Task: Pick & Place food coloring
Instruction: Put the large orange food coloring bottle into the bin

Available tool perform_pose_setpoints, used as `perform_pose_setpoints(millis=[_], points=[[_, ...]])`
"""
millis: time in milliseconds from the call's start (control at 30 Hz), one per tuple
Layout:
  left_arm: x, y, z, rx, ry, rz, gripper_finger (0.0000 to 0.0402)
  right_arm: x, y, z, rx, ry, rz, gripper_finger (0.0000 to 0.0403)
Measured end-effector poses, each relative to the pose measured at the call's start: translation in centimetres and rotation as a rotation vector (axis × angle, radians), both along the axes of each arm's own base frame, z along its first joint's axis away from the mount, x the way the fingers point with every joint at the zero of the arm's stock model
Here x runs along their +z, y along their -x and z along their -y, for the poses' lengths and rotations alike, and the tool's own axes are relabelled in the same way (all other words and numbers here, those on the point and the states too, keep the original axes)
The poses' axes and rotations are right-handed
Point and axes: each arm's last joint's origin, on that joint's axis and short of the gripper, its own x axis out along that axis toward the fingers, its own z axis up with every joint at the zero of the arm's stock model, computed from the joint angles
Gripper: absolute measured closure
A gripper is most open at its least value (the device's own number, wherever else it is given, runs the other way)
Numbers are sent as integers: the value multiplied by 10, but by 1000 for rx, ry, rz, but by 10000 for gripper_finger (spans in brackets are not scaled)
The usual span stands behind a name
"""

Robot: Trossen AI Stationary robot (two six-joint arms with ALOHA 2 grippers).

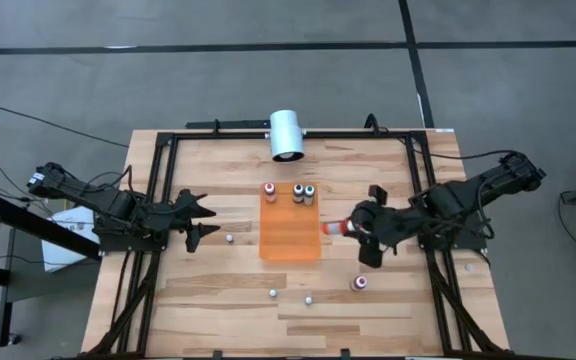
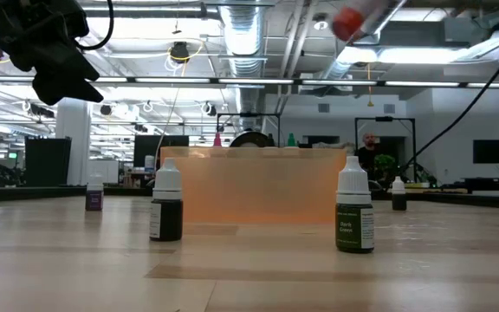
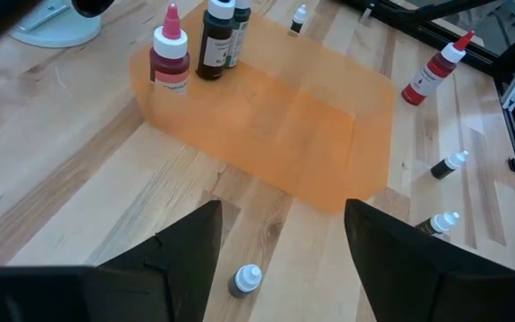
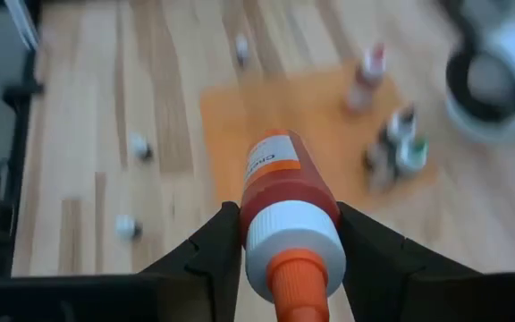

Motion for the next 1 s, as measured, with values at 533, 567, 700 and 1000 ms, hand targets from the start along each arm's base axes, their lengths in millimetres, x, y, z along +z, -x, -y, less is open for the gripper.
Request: perform_pose_setpoints(millis=[533, 567, 700, 1000], points=[[0, 0, 0, -1, 1, 0, 173, 22, -26, 19, 64, 124, 247, 262], [0, 0, 0, 0, 1, 0, 173, 22, -27, 19, 61, 125, 247, 264], [0, 0, 0, 0, 1, 0, 173, 22, -28, 24, 43, 124, 249, 257], [0, 0, 0, 10, 15, 3, 173, 16, -52, 42, -117, 24, 310, 266]])
